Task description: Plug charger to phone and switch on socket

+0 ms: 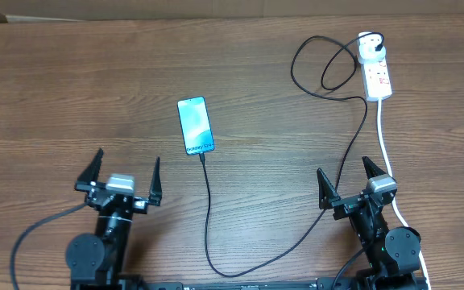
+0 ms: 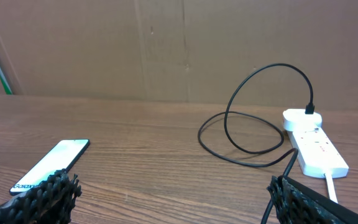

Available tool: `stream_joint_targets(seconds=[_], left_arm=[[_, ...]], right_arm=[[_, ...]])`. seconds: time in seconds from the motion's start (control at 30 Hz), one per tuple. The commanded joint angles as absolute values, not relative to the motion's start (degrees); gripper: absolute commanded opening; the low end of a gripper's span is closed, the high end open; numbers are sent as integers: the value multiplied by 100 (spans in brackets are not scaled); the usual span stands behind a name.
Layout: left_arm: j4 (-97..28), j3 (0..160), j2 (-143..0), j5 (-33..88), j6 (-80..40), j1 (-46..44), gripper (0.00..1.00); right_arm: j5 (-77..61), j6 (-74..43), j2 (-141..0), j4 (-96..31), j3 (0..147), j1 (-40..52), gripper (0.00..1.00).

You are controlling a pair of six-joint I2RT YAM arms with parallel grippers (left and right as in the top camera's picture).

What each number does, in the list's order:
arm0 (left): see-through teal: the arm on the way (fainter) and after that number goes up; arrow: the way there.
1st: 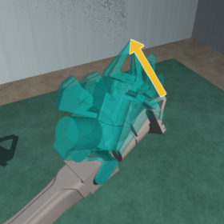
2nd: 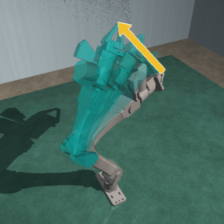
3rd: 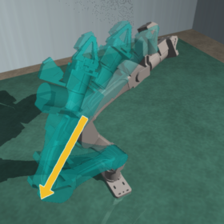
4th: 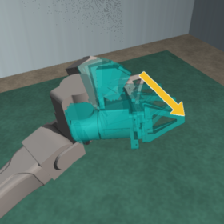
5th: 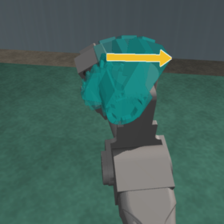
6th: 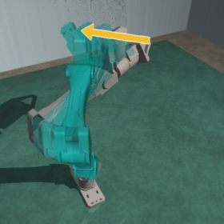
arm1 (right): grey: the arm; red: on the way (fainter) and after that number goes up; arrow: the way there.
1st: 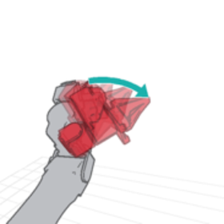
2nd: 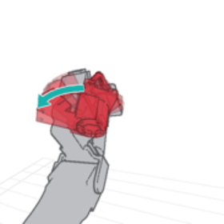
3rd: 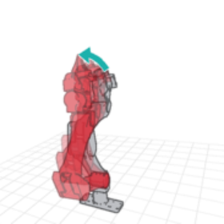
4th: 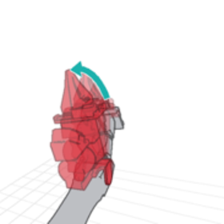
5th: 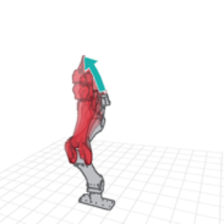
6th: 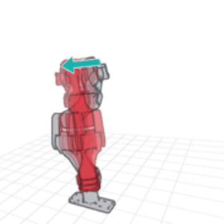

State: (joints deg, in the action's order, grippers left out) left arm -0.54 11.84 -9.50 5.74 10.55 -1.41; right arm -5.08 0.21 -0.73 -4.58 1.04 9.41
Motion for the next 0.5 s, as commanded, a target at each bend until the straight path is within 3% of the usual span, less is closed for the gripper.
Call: stream_joint_targets(seconds=[0.0,0.47], left_arm=[[1,742,-569,408,1291,-152,100],[-447,27,-19,193,1326,-152,100]], right_arm=[[-454,5,-16,-434,45,969,100],[-454,5,-16,-434,45,969,100]])
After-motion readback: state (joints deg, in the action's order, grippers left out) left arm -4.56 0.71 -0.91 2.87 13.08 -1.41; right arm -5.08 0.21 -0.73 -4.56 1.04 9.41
